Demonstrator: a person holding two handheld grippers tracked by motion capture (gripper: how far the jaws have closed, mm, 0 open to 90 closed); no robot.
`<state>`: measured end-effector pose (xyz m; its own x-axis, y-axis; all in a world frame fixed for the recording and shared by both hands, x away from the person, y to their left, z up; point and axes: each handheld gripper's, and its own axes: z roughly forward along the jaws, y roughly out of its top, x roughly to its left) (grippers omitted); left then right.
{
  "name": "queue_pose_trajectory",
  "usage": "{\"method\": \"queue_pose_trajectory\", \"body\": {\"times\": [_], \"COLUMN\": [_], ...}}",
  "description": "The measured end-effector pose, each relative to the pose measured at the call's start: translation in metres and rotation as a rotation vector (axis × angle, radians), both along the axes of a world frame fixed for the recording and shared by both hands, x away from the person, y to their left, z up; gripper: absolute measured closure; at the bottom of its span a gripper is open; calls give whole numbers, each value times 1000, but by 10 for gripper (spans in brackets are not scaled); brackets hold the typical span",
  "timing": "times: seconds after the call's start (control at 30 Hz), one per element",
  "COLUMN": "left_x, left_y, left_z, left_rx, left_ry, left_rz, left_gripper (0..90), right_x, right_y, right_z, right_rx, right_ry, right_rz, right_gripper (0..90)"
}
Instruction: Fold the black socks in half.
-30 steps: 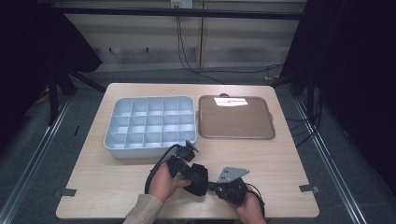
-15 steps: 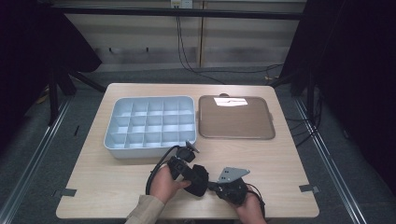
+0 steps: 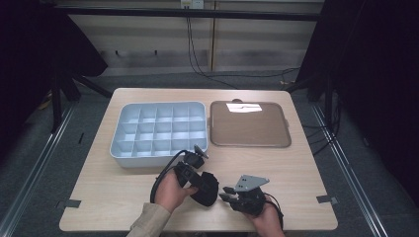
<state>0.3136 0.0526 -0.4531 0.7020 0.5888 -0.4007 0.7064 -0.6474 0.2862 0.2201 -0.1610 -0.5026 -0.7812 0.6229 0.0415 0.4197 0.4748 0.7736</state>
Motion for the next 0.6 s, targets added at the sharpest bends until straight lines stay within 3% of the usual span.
{"method": "queue_pose_trajectory", "body": {"times": [0.17, 0.2, 0.6], "left_x": [1, 2, 9], "left_y": [7, 7, 20], "left_z": [8, 8, 20], "left_rx": [3, 2, 14], "left_ry": [-2, -3, -13], "left_rz": [2, 5, 16], "left_gripper": [693, 693, 692], "right_x": [3, 4, 9], "right_y": [-9, -11, -15], "right_z": [-1, -1, -6], "right_rx": [-6, -13, -70], "right_ry": [1, -2, -5], "right_rz": [-61, -84, -147], "right_gripper": [529, 455, 274]}}
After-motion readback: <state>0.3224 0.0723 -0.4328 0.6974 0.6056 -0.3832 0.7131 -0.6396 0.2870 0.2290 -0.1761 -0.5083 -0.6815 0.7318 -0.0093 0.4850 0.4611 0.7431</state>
